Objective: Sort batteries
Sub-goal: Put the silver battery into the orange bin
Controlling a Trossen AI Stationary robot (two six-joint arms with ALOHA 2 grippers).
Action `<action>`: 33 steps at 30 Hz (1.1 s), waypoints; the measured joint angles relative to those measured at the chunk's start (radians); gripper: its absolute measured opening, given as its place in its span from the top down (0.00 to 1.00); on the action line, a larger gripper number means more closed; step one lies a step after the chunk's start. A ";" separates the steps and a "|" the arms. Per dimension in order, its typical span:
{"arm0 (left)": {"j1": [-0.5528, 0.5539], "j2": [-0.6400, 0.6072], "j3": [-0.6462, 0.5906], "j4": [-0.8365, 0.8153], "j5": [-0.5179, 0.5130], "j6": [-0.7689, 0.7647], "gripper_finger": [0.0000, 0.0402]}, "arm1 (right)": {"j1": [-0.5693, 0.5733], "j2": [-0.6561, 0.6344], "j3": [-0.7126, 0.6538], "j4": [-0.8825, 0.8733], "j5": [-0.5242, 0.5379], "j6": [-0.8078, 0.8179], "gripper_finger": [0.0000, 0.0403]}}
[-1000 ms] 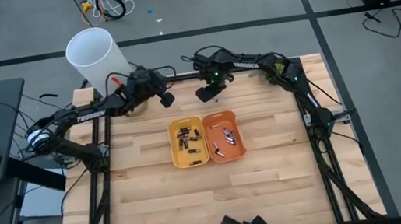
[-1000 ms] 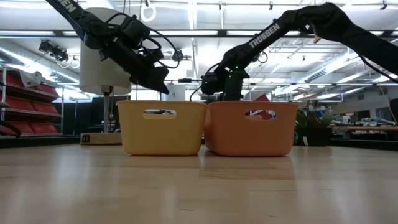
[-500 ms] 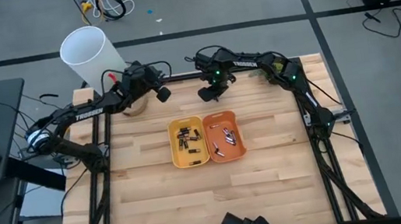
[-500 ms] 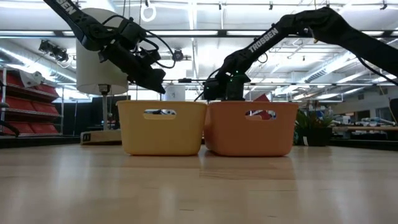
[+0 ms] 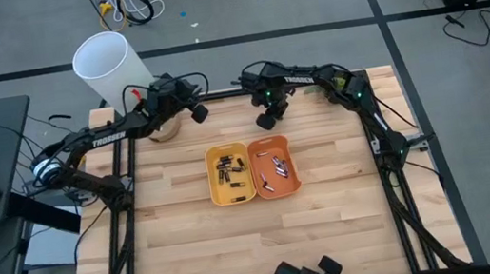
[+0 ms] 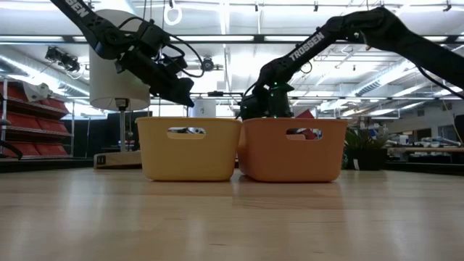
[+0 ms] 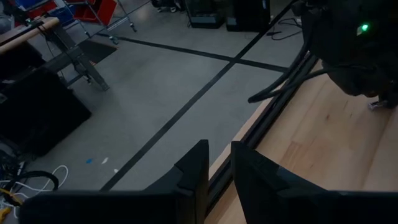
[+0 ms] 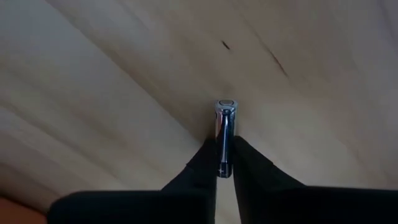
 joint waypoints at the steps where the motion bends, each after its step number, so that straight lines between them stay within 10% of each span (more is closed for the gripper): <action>1: -0.001 0.000 0.000 -0.004 0.000 0.000 0.79 | 0.000 -0.001 -0.005 0.001 0.012 -0.013 0.94; 19: -0.009 0.072 0.000 0.071 -0.002 -0.156 0.79 | -0.024 -0.209 -0.061 0.020 0.123 -0.074 0.97; 33: -0.101 0.074 0.000 0.192 -0.005 -0.031 0.79 | 0.131 -0.622 -0.548 0.458 0.117 -0.112 0.97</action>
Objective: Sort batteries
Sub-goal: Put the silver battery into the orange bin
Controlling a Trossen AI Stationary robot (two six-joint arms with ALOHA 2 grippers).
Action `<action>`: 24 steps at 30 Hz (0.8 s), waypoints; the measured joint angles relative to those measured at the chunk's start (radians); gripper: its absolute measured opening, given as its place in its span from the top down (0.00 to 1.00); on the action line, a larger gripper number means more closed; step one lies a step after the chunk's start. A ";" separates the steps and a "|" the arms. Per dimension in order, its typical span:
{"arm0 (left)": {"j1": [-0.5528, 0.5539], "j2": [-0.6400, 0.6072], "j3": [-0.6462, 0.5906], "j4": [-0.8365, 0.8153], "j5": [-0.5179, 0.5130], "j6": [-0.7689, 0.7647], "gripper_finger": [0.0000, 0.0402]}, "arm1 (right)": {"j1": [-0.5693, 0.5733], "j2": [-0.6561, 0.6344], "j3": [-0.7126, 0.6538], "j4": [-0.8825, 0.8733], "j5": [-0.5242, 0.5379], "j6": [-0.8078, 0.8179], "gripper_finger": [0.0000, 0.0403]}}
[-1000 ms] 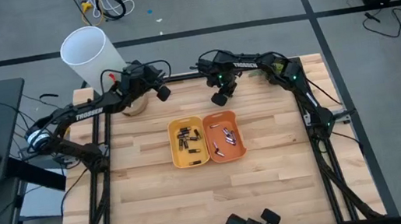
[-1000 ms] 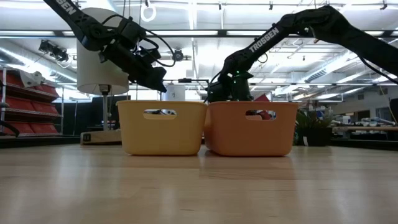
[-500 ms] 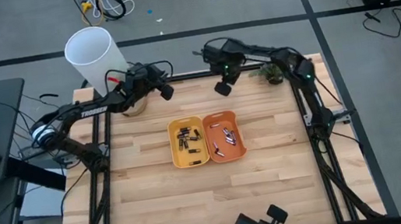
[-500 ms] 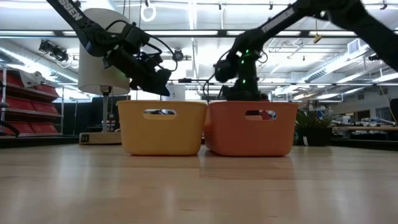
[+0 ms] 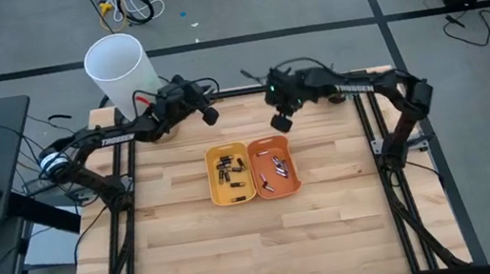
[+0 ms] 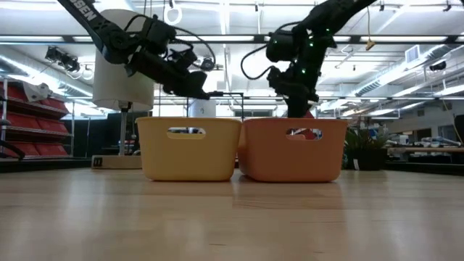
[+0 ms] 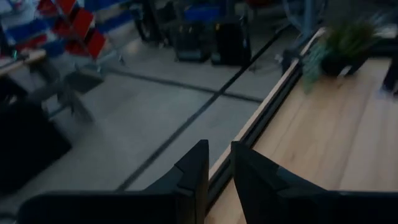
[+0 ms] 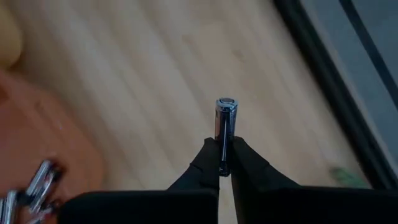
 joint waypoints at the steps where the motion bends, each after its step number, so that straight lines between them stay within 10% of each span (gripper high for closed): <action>1: -0.013 0.000 0.000 0.017 0.000 0.001 0.79 | 0.025 -0.013 -0.032 0.026 0.000 -0.002 0.97; 15: -0.293 -0.064 0.010 -0.001 0.062 -0.149 0.79 | 0.464 -0.237 -0.265 0.211 0.231 0.105 0.97; 24: -0.366 -0.062 0.008 -0.209 0.010 -0.176 0.79 | 0.495 -0.231 -0.514 0.706 0.210 0.067 0.96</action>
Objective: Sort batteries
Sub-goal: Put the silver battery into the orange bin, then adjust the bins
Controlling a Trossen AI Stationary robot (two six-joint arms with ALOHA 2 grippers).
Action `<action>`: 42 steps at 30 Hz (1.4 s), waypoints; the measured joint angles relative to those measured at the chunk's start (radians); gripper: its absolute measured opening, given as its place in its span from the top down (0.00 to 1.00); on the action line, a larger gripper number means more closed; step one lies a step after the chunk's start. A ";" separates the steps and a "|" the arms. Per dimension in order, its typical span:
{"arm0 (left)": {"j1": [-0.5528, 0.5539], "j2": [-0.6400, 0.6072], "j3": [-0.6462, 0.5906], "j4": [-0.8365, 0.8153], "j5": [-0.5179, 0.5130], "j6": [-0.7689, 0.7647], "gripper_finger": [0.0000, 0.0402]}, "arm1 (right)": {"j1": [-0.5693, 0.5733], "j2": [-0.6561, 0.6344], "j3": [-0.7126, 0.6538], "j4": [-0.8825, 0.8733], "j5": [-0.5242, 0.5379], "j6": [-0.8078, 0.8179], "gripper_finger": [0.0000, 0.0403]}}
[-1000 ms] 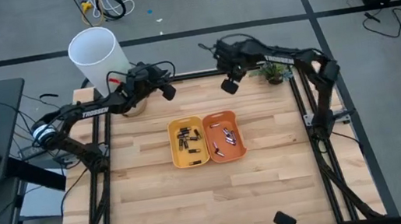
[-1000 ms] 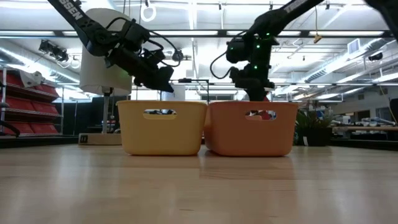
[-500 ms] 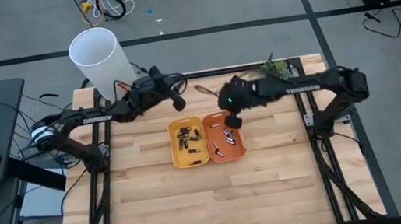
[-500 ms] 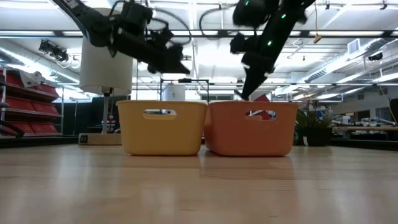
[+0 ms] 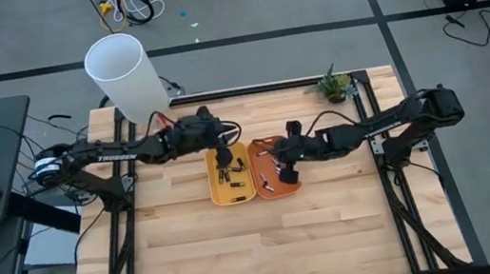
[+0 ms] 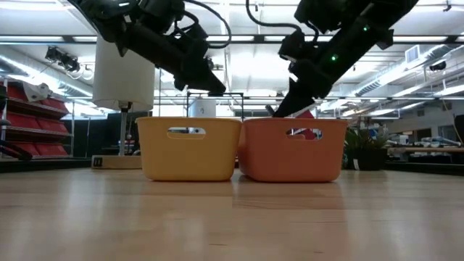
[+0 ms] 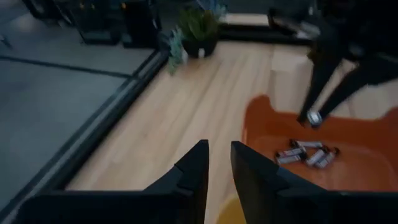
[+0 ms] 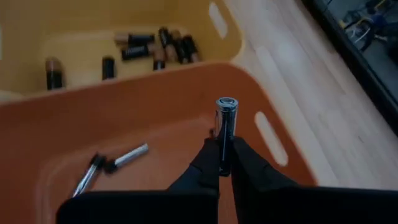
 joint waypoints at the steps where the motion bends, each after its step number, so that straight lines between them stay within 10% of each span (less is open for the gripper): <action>1: -0.003 0.000 0.000 -0.016 0.001 -0.011 0.79 | -0.003 0.000 -0.010 0.030 0.000 0.003 0.96; 15: -0.057 -0.003 0.130 -0.488 -0.063 -0.076 0.80 | -0.004 -0.079 -0.020 -0.025 0.045 -0.014 0.57; 24: -0.127 -0.005 0.243 -0.951 -0.142 -0.146 0.89 | 0.068 -0.273 -0.107 -0.441 0.031 0.222 0.56; 30: -0.140 -0.005 0.219 -1.137 -0.091 -0.261 0.95 | 0.096 -0.301 -0.307 -0.230 0.009 0.340 0.60; 42: -0.130 0.130 0.177 -0.986 0.129 -0.093 0.96 | 0.129 -0.292 -0.384 0.109 -0.207 0.296 0.61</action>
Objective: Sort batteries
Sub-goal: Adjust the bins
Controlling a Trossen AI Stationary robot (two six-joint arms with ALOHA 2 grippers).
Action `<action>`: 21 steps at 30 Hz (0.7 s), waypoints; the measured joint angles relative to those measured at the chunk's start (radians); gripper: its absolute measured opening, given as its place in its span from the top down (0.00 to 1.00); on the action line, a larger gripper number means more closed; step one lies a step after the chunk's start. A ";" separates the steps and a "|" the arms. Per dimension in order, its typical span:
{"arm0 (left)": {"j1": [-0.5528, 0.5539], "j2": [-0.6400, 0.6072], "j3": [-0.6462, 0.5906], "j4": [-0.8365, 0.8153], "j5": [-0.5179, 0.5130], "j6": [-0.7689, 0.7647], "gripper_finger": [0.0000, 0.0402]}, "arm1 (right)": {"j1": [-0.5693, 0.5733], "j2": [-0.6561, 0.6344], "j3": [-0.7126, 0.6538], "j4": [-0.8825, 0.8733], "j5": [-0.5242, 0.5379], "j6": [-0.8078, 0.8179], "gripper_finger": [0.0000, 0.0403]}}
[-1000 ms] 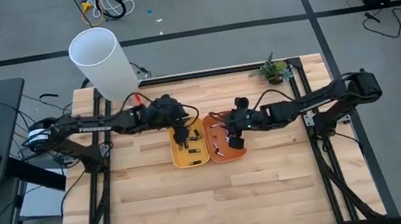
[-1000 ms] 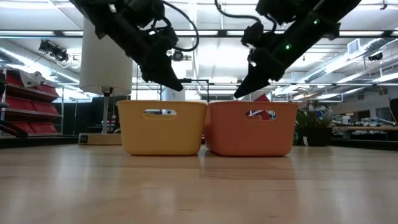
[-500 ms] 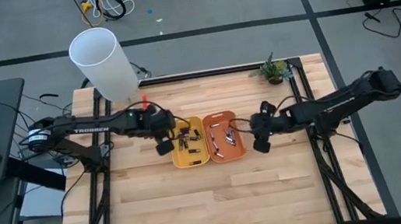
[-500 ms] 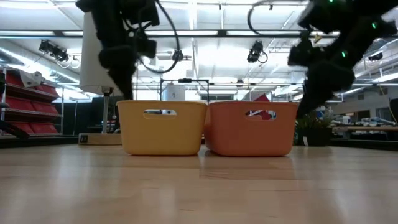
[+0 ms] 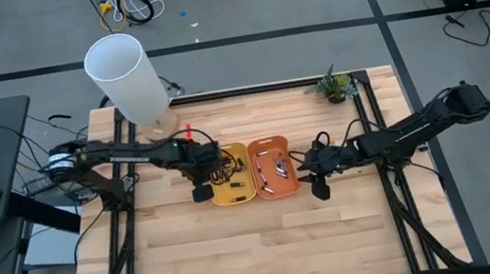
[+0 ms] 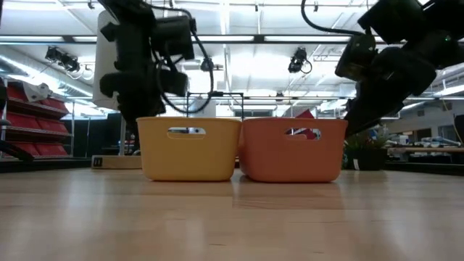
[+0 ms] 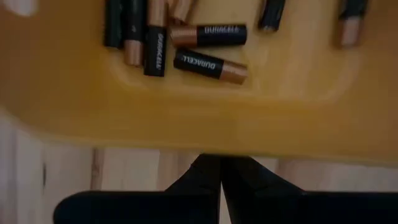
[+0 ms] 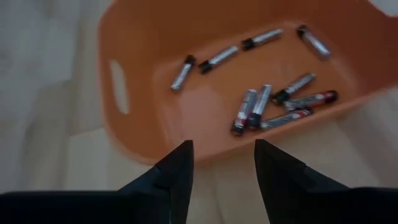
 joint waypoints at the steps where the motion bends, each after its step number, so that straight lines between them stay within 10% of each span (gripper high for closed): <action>1: 0.000 0.015 0.000 0.000 0.002 0.014 0.96 | 0.008 0.000 0.000 0.007 -0.007 0.000 0.61; 21: 0.001 0.095 0.001 0.091 -0.023 0.147 0.96 | -0.018 0.000 0.000 0.047 0.129 -0.064 0.61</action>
